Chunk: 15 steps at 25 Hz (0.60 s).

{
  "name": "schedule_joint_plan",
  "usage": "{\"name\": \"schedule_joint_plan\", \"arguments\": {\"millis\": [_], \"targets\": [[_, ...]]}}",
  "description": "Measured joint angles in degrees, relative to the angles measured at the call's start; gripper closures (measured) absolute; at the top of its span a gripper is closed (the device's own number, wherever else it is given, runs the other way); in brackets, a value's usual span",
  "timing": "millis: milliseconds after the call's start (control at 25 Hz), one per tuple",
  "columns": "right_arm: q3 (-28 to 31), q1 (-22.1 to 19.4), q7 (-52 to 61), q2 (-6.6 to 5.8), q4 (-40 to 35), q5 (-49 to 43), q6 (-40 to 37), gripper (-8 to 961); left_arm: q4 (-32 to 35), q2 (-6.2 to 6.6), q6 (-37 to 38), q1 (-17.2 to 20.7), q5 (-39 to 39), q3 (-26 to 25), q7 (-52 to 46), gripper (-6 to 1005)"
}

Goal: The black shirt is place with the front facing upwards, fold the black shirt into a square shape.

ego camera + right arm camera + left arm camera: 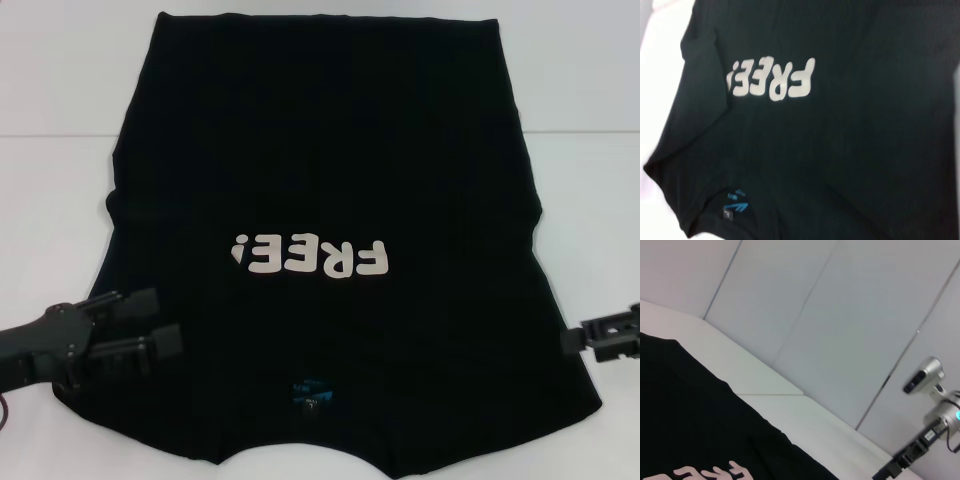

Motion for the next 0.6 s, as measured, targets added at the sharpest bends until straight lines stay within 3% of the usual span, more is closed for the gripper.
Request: {"name": "schedule_joint_plan", "arguments": {"millis": [160, 280, 600], "targets": [[3.9, -2.9, -3.4, -0.37, 0.1, 0.1, -0.5, 149, -0.1, 0.36, -0.3, 0.0, 0.4, -1.0, -1.1, 79], [7.5, -4.4, -9.1, -0.35, 0.1, 2.2, -2.1, 151, -0.1, 1.93, -0.6, 0.4, 0.5, -1.3, -6.5, 79], [13.8, -9.1, -40.8, 3.36, 4.2, 11.5, -8.3, 153, 0.8, 7.6, -3.2, -0.7, 6.6, -2.0, -32.4, 79]]}}
